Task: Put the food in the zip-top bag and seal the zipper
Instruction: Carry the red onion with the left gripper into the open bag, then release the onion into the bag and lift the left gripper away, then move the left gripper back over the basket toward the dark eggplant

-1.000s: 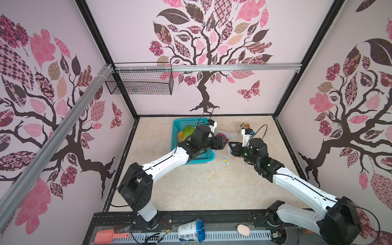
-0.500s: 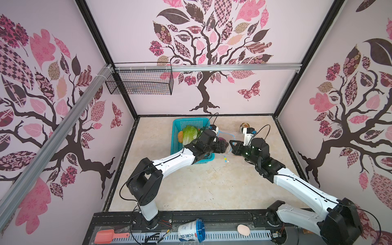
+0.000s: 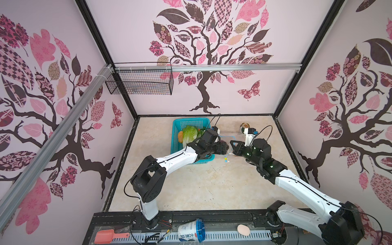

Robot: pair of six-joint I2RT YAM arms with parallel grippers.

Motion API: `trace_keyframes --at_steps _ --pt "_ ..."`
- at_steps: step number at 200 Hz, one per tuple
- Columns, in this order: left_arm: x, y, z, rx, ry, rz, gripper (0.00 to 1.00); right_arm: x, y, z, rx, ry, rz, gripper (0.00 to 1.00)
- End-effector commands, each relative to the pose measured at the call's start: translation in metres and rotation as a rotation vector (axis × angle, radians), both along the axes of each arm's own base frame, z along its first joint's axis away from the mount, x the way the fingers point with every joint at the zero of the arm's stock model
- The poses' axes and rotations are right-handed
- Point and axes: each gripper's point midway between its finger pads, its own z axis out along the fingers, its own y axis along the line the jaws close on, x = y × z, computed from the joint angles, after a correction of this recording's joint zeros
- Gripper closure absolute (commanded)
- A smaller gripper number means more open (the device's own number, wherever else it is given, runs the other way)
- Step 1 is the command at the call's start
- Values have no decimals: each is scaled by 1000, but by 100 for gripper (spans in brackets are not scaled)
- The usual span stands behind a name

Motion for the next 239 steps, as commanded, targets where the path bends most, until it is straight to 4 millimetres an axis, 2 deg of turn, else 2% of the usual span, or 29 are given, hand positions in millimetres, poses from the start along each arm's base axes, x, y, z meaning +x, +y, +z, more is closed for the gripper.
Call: trace_keyframes --at_steps 1,10,14,24,56,85,109,146,155,170,183,193,204,239 --pt "-1 -6 27 -36 -21 -21 15 -2 0 4 -17 5 4 100" --pt "-2 -6 33 -45 -26 -22 13 -1 1 3 -25 11 11 100" --pt "-3 -5 36 -47 -28 -24 6 0 2 3 -27 13 13 100" --pt "-4 -4 41 -51 -33 -24 2 1 3 3 -32 13 19 100" --pt "-5 -1 53 -61 -56 -21 2 3 4 8 -50 2 24 100" --pt "-4 9 70 -62 -107 0 2 6 -6 15 -107 -21 -18 100" --pt "4 28 87 -49 -173 52 2 5 -13 21 -147 -40 -40 100" --pt "32 81 98 34 -272 201 5 2 -14 27 -169 -59 -26 100" --pt "40 90 96 31 -265 221 7 1 -14 29 -171 -64 -24 100" --pt "49 97 90 30 -251 237 18 1 -15 29 -181 -66 -26 100" --pt "54 99 80 36 -227 242 43 1 -15 28 -187 -68 -26 100" --pt "56 97 70 38 -204 232 53 1 -16 27 -192 -68 -28 100" --pt "57 93 57 40 -171 222 58 1 -16 25 -196 -66 -27 100" --pt "62 86 13 58 -61 223 63 -2 -19 19 -202 -55 -34 100"
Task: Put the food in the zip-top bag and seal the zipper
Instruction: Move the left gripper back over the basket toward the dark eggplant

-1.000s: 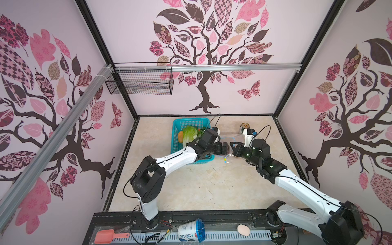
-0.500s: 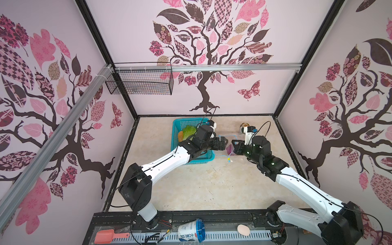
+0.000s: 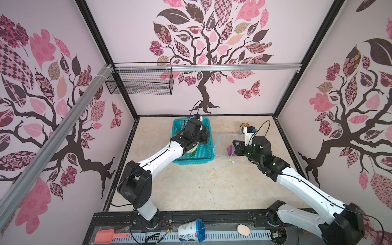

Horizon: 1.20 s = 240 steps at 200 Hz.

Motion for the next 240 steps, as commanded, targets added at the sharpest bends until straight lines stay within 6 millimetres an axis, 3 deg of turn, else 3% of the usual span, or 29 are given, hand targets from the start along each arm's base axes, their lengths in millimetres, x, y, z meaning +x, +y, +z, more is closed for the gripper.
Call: trace_keyframes --at_steps 1,45,89,131,189,240 --pt "-1 -5 -37 6 89 -7 63 -3 -5 16 0 -45 -12 100" --pt "4 -14 -84 17 204 -12 59 -5 -8 9 -2 -32 -24 100" --pt "33 -4 -116 17 275 32 55 -5 -9 8 -3 -35 -31 100" --pt "51 16 -123 43 275 98 45 -5 -11 10 -5 -41 -40 100" --pt "71 19 -127 81 261 140 26 -4 -10 9 -8 -39 -37 100" --pt "82 21 -138 106 282 171 22 -4 -12 8 -13 -39 -43 100"
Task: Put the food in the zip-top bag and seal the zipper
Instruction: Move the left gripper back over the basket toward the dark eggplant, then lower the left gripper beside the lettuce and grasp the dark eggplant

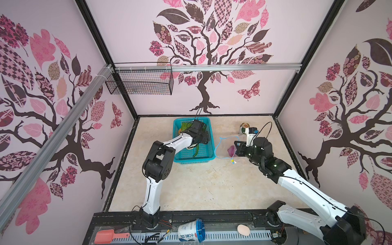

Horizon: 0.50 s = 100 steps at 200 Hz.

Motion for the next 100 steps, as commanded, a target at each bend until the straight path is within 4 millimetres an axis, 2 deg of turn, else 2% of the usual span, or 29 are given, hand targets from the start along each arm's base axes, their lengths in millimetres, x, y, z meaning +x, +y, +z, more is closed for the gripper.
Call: trace_keyframes --at_steps 1,46,83,100 --pt "10 7 -8 31 12 30 22 -2 -4 9 -4 -29 -11 100" --pt "8 10 -27 83 58 20 23 -3 -4 8 -5 -26 -9 100" --pt "1 19 -31 133 65 10 36 -3 -5 9 -5 -29 -14 100" --pt "-4 26 -30 162 62 11 37 -3 -5 9 -4 -31 -15 100"
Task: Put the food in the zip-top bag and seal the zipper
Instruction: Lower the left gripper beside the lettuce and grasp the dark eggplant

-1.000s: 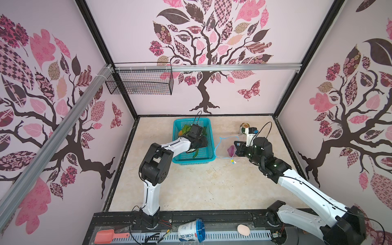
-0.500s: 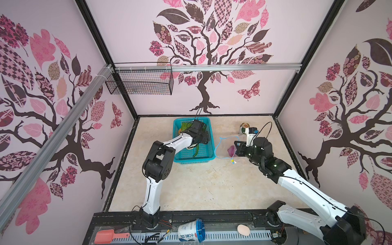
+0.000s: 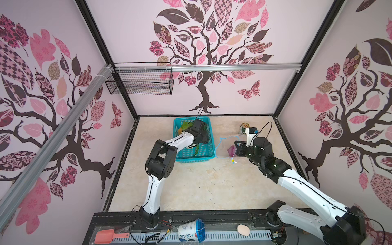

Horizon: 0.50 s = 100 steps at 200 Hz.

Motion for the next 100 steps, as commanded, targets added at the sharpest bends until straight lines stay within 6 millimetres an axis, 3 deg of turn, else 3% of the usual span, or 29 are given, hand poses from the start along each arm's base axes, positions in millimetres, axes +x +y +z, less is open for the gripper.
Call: trace_keyframes --at_steps 1,55,100 --pt "-8 21 -16 90 33 15 37 -3 -4 9 -3 -30 -9 100" --pt "-22 41 -12 173 30 14 39 -1 -2 8 -4 -28 -3 100" --pt "-24 40 -11 177 34 5 39 0 -2 7 -7 -28 -4 100"
